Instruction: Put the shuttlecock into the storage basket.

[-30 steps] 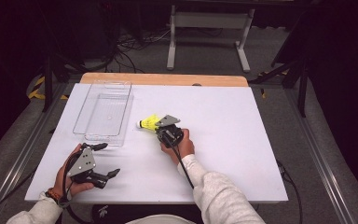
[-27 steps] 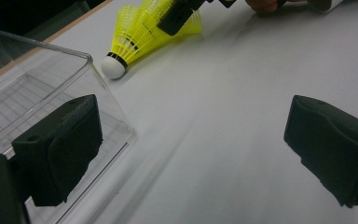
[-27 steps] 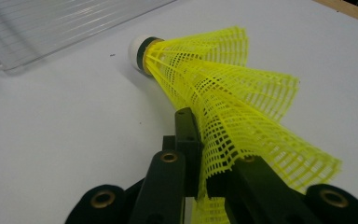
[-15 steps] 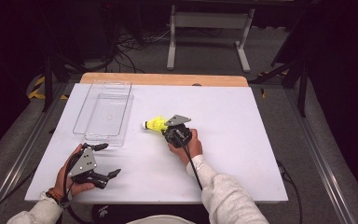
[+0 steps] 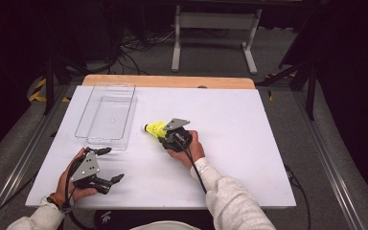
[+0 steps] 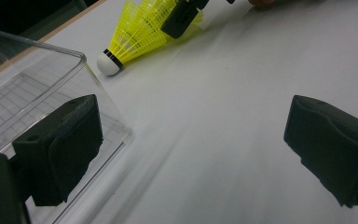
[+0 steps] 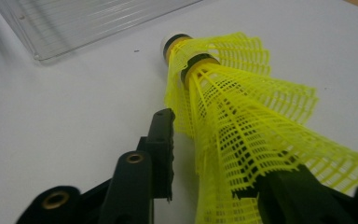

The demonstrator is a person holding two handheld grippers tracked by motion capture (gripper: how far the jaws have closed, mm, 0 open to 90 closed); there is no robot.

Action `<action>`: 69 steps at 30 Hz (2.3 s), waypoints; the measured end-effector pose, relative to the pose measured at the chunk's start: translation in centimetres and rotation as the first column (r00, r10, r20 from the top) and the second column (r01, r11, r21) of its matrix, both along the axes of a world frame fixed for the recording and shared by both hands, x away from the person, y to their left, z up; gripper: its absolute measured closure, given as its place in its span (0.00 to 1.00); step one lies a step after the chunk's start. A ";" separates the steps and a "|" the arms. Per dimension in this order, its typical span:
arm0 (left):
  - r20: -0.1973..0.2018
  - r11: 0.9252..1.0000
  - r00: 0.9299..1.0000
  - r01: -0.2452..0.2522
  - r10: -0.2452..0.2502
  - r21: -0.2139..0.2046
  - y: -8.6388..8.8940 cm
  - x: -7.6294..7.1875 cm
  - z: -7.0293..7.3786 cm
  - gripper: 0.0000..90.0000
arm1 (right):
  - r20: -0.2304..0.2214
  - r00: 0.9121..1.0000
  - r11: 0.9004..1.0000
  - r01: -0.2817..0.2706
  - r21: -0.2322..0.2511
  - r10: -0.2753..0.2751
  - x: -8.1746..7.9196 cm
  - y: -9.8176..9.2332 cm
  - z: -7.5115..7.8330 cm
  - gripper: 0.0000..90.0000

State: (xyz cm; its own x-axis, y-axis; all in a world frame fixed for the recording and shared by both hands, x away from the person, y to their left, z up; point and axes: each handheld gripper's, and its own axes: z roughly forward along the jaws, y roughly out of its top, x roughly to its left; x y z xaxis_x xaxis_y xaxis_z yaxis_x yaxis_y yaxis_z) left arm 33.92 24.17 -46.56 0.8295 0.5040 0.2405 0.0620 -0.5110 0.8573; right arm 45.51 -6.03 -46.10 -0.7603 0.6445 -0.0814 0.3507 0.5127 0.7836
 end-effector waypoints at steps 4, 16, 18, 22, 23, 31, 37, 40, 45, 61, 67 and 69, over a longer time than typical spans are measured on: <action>-0.003 1.000 1.000 -0.001 0.001 0.006 -0.1 0.0 0.0 0.06 | -0.012 0.999 0.999 -0.032 0.007 0.032 -0.1 0.3 -0.1 0.57; -0.004 1.000 1.000 -0.003 0.003 0.012 -0.2 0.0 -0.1 0.06 | 0.021 1.000 0.999 -0.007 -0.036 0.008 -0.3 2.8 -0.4 0.32; -0.006 1.000 1.000 -0.001 0.002 0.012 -0.2 0.0 -0.1 0.06 | 0.029 0.999 0.999 0.026 -0.037 -0.025 -0.1 3.2 -0.5 0.32; -0.002 1.000 1.000 0.003 -0.003 0.016 -0.2 0.0 0.0 0.06 | 0.068 0.992 0.992 0.111 -0.053 -0.107 0.5 4.0 -0.6 0.39; -0.001 1.000 1.000 0.002 -0.002 0.016 -0.2 0.0 0.0 0.06 | 0.076 0.989 0.989 0.132 -0.059 -0.128 0.7 4.2 -0.6 0.44; -0.010 1.000 1.000 0.000 0.000 0.013 -0.1 0.0 -0.1 0.06 | 0.097 0.969 0.968 0.237 -0.079 -0.229 3.0 5.0 -0.6 0.78; -0.009 1.000 1.000 -0.001 0.001 0.005 0.0 -0.1 0.0 0.06 | 0.096 0.973 0.973 0.219 -0.073 -0.211 4.2 5.5 -0.5 0.91; -0.008 1.000 1.000 -0.002 0.002 0.005 0.0 -0.1 0.0 0.06 | 0.108 0.975 0.976 0.204 -0.079 -0.195 4.4 5.9 -0.5 0.94; -0.009 1.000 1.000 -0.001 0.001 0.007 0.0 -0.1 0.0 0.06 | 0.120 0.972 0.975 0.211 -0.075 -0.201 4.7 5.9 -0.4 0.97; 0.004 1.000 1.000 -0.014 0.014 -0.004 0.3 -0.1 0.1 0.06 | 0.059 0.975 0.974 0.206 0.098 -0.213 4.6 3.7 1.0 0.98; 0.008 1.000 1.000 -0.018 0.018 -0.008 0.2 -0.1 0.2 0.06 | 0.053 0.978 0.964 0.187 0.188 -0.201 3.8 2.4 1.9 0.98; 0.014 1.000 1.000 -0.020 0.020 -0.008 0.3 -0.2 0.2 0.06 | 0.056 0.980 0.961 0.173 0.216 -0.189 3.5 2.2 2.5 0.98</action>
